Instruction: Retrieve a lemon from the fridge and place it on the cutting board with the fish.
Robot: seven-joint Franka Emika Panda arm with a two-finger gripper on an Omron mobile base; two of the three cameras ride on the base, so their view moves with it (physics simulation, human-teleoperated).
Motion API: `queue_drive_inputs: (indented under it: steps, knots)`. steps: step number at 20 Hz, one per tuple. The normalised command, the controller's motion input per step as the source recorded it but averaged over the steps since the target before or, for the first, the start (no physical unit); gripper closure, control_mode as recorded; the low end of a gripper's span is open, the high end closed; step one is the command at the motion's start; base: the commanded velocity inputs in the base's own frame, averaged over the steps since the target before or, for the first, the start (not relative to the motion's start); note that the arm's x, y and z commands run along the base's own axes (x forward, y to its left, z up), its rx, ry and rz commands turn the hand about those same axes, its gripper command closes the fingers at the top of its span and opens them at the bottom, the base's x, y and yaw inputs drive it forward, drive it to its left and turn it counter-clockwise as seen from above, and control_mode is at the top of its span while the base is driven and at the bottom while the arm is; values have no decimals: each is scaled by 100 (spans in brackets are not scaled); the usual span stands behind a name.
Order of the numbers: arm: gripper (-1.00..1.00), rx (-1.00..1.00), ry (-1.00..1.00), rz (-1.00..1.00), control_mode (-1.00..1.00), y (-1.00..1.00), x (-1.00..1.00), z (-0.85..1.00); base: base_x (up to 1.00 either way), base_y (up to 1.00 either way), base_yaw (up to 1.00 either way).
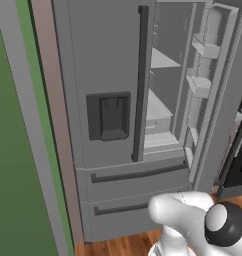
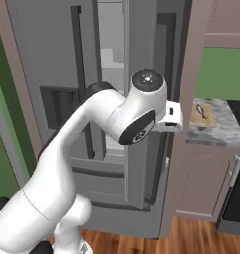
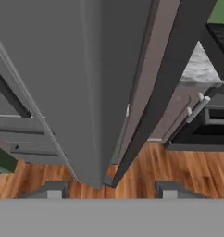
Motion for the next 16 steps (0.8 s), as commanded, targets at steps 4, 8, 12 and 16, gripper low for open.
queue_drive_inputs:
  steps: [4, 8, 12, 16]
  knots:
    - [-100, -46, 13, -1, -100, 100, -19, 39, 0, 0, 0]
    - [-100, -54, 28, -3, -100, 100, 9, 15, 0, 0, 0]
    - [-100, -37, 22, -11, -100, 100, 16, -44, 0, 0, 0]
    - [-100, -28, 10, -12, -100, 86, 41, -86, 0, 0, 0]
